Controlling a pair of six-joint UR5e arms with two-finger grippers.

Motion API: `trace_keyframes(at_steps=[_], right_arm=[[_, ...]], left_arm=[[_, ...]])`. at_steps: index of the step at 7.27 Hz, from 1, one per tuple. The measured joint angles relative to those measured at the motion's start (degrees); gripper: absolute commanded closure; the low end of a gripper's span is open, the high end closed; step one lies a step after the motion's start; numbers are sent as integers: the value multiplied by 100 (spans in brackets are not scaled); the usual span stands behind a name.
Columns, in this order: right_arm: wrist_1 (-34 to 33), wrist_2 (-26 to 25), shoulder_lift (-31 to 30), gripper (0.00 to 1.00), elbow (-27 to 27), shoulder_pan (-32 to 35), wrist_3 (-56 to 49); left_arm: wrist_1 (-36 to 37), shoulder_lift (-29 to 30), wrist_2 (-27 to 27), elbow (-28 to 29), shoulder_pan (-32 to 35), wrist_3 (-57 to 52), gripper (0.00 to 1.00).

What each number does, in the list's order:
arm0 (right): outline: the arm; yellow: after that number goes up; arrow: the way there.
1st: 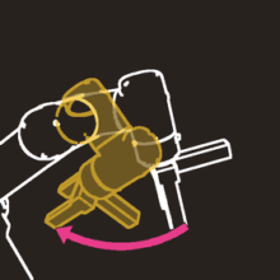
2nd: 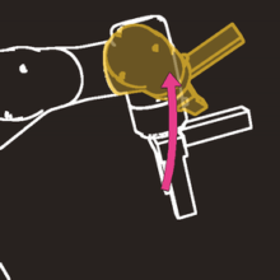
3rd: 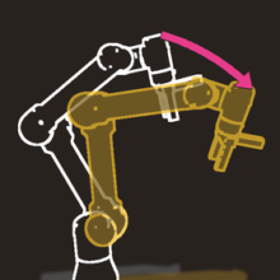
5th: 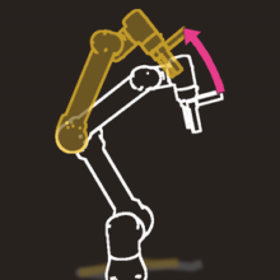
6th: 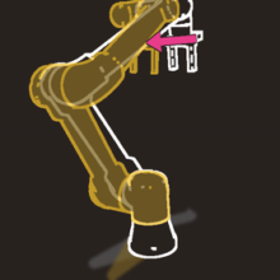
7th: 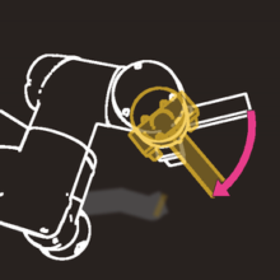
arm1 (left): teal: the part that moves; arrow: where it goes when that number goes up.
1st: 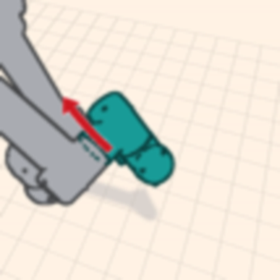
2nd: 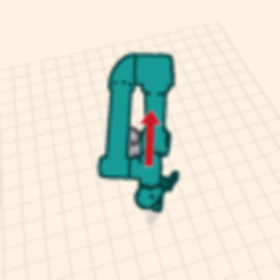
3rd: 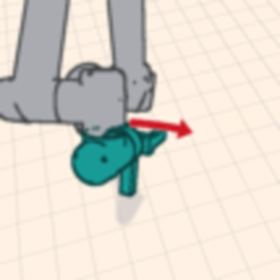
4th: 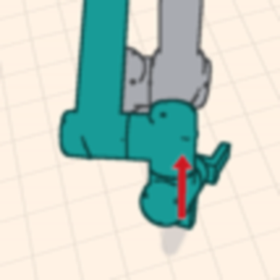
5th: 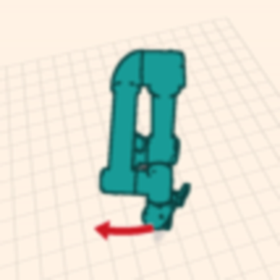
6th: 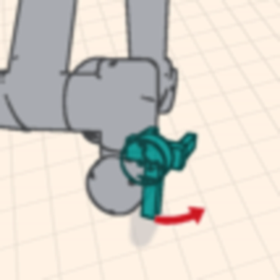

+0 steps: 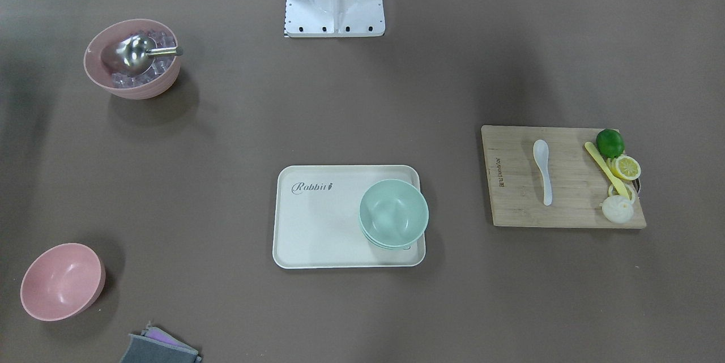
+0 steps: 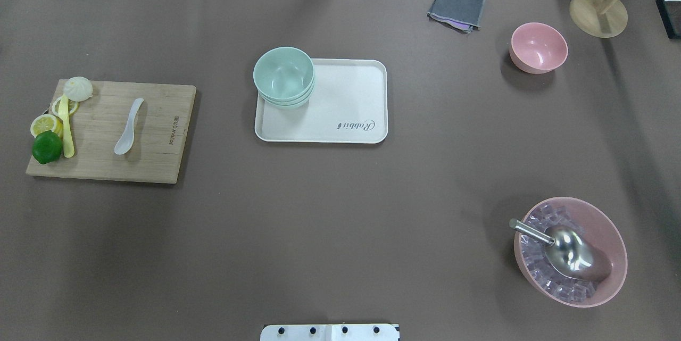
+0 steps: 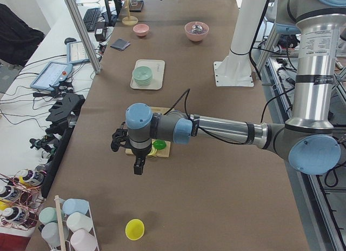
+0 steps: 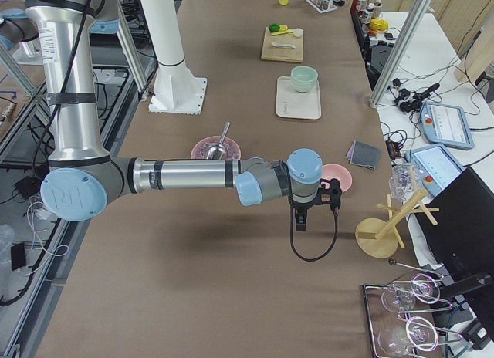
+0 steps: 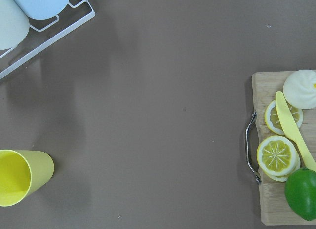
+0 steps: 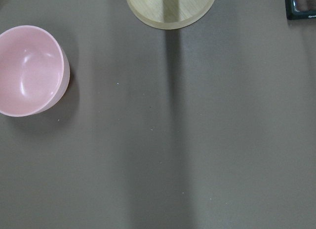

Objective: Stack pink bowl on green and place spoon

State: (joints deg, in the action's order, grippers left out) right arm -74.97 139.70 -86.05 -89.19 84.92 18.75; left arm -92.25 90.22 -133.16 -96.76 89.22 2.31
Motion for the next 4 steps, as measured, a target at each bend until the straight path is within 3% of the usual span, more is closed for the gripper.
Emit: trace_keyframes(at_steps=[4], right_arm=[[97, -213, 749, 0, 354, -394, 695]], left_arm=[[-193, 17, -39, -71, -8, 379, 2]])
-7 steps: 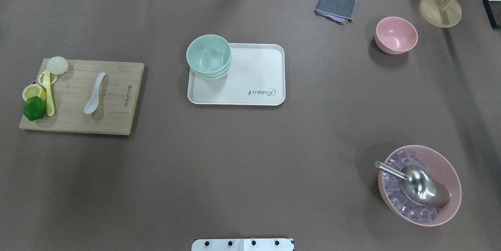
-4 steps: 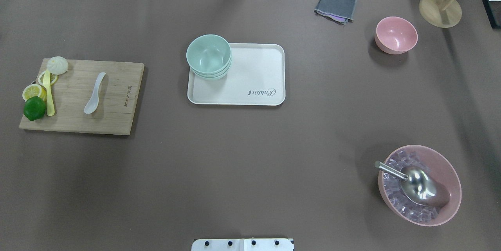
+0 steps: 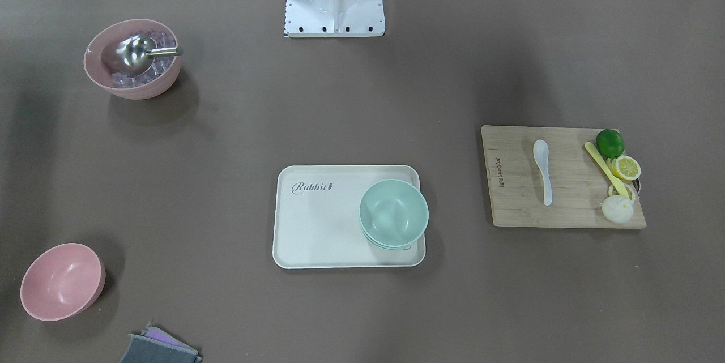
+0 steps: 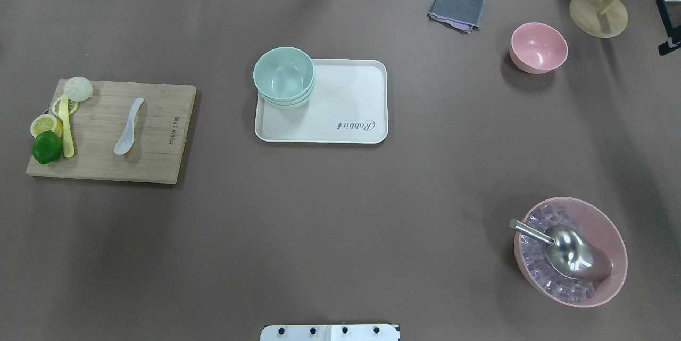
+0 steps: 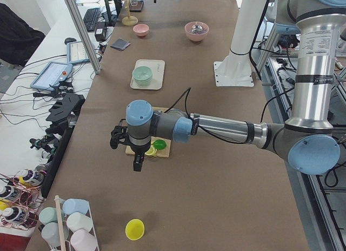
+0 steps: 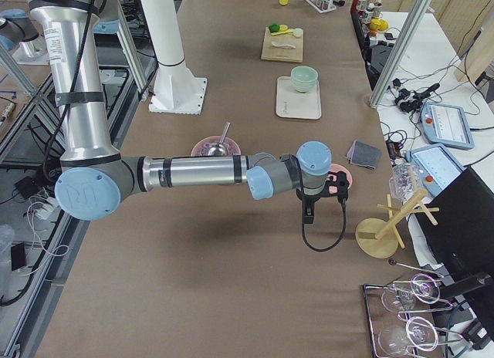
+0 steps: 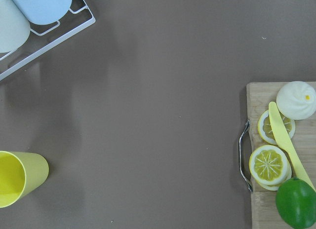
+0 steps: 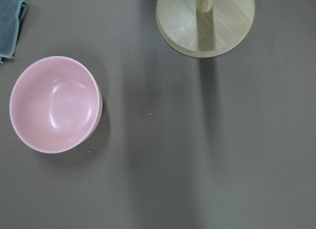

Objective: Stack pink bowl on green and place spoon
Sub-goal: 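Reach the right gripper down to the rim of the pink bowl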

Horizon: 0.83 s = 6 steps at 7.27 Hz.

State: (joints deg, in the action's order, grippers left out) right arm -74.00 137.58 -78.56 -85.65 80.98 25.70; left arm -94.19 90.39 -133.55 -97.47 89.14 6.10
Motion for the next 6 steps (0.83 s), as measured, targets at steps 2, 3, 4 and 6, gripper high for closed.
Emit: trace_keyframes(at_steps=[2, 3, 4, 6], right_arm=[[628, -401, 340, 0, 477, -393, 585], [1177, -590, 473, 0, 861, -622, 933], [1554, -753, 619, 0, 1133, -824, 1300], [1805, -1082, 796, 0, 1344, -1160, 1726]], left_arm=[[-285, -14, -120, 4, -2, 157, 2], [-643, -21, -349, 105, -2, 360, 2], [-1072, -42, -486, 293, -4, 520, 2], [-1542, -28, -565, 597, -18, 718, 2]])
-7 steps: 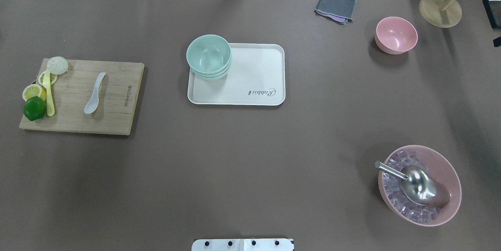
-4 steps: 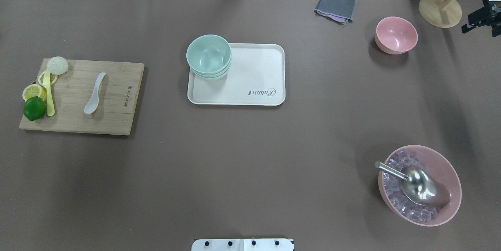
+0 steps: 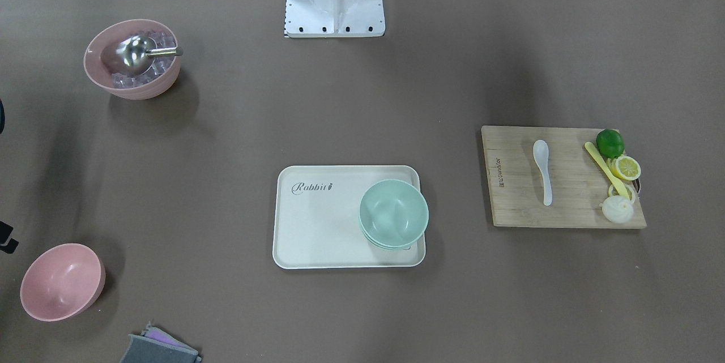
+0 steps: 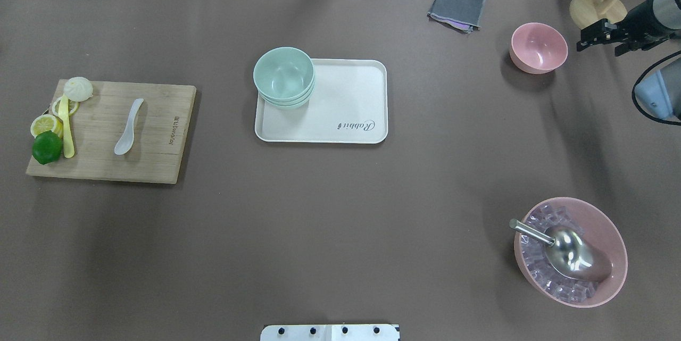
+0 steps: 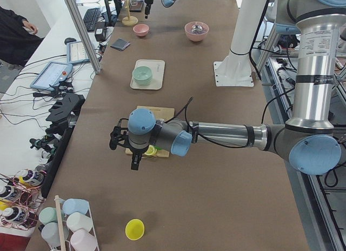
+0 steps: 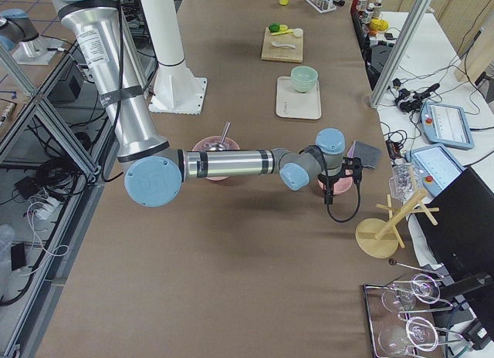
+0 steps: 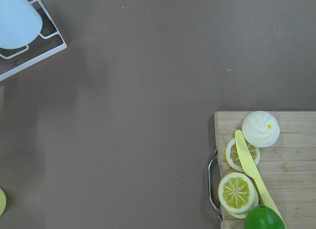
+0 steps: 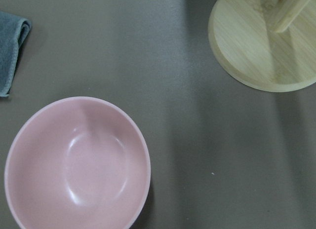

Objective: Stack pink bowl on green and place spoon
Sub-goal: 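Reach the right gripper down to the rim of the pink bowl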

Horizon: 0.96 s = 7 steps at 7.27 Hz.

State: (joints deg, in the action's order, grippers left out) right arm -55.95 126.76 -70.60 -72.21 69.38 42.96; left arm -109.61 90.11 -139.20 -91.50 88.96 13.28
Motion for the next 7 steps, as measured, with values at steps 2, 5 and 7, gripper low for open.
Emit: trace_keyframes(at_steps=[2, 5, 7], right_arm=[[35, -268, 179, 0, 92, -227, 238], [47, -588, 370, 16, 349, -427, 460], [47, -646, 402, 64, 472, -448, 485]], left_arm=[[-77, 12, -9, 75, -1, 38, 2], [-92, 15, -10, 89, -8, 36, 2], [-95, 15, -10, 94, -7, 36, 2]])
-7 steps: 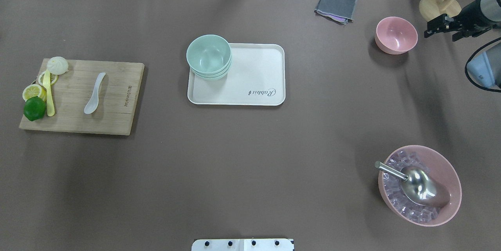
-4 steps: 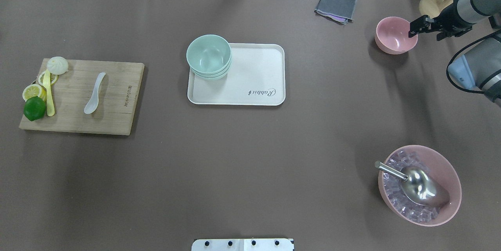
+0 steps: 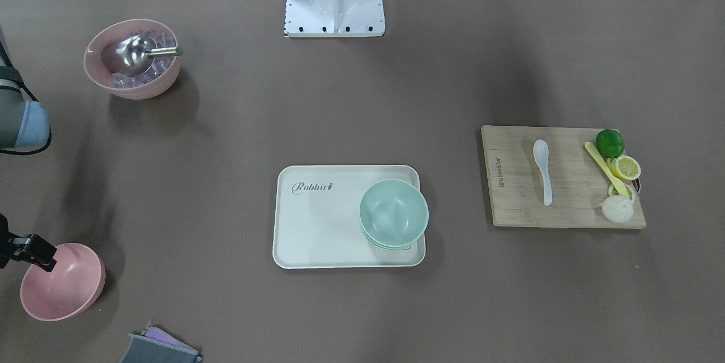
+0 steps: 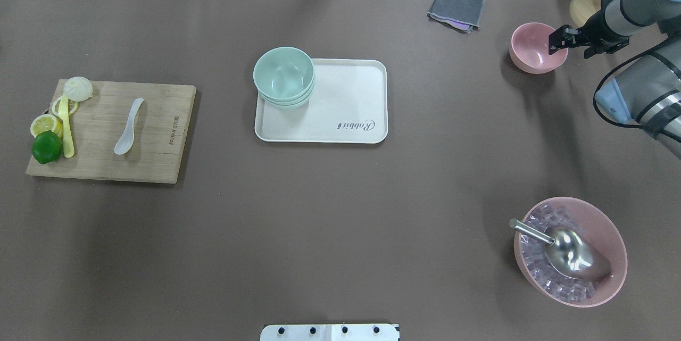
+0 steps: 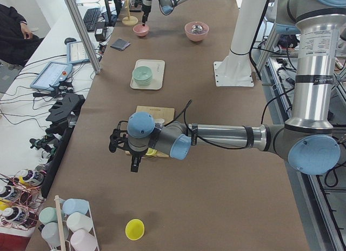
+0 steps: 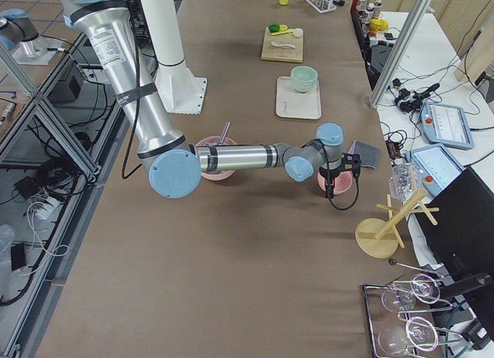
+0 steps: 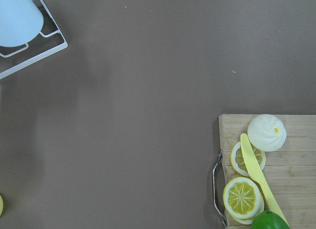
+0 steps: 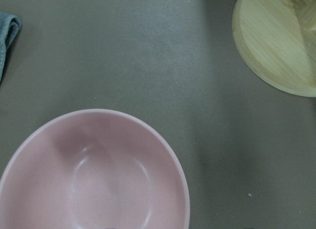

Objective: Stack pink bowl on green and place spoon
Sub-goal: 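Reach the right gripper down to the rim of the pink bowl, then lift the pink bowl with the right gripper while the left reaches for the spoon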

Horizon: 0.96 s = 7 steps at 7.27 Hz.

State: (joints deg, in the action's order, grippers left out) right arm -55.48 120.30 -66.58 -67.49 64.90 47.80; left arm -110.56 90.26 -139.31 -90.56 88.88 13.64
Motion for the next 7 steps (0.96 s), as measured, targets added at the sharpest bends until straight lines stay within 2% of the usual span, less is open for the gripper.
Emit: trace_keyframes(at_steps=[1, 2, 3, 6, 7], right_arm=[[-4, -7, 1, 87, 32, -5, 5], [-6, -12, 0, 95, 69, -15, 6], [-5, -20, -3, 100, 109, -31, 3], [-4, -89, 38, 100, 118, -70, 112], [-6, -21, 129, 100, 52, -41, 451]], left_arm=[[0, 0, -2, -5, 0, 4, 2], [0, 0, -4, -5, 0, 6, 2], [0, 0, -3, 1, 1, 6, 2], [0, 0, -10, 14, 1, 5, 2], [0, 0, -14, 18, 1, 1, 2]])
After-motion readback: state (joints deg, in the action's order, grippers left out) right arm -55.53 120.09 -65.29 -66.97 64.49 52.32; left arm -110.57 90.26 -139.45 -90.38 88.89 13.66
